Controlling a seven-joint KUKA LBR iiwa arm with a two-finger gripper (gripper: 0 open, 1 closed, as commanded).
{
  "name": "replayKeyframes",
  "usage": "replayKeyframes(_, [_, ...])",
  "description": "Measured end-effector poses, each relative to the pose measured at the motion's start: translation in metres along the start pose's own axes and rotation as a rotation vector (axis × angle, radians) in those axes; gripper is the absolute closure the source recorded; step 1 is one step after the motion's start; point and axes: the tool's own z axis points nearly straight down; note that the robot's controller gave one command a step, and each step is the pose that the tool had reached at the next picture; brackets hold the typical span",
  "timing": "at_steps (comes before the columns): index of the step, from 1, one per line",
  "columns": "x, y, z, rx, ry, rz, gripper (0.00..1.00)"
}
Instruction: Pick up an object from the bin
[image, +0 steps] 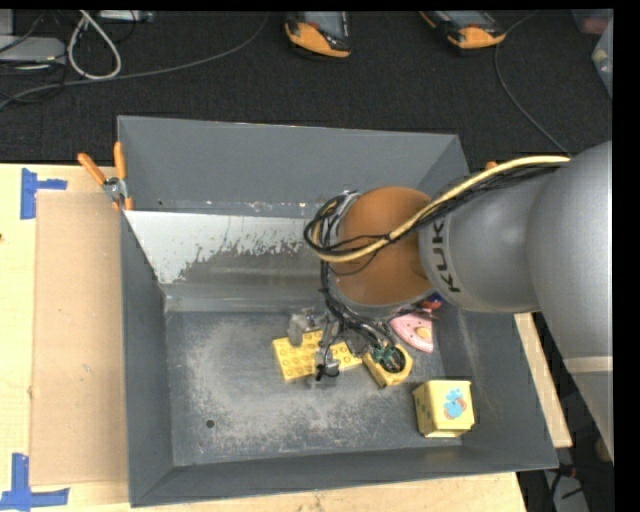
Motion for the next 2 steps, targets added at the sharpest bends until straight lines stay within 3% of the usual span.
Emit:
replayKeyframes(1, [-0.007, -0.002, -0.056, -0.001, 0.009, 0.010, 1.00])
replayKeyframes(2, [-0.003, 0.001, -0.101, -0.002, 0.009, 0.012, 1.00])
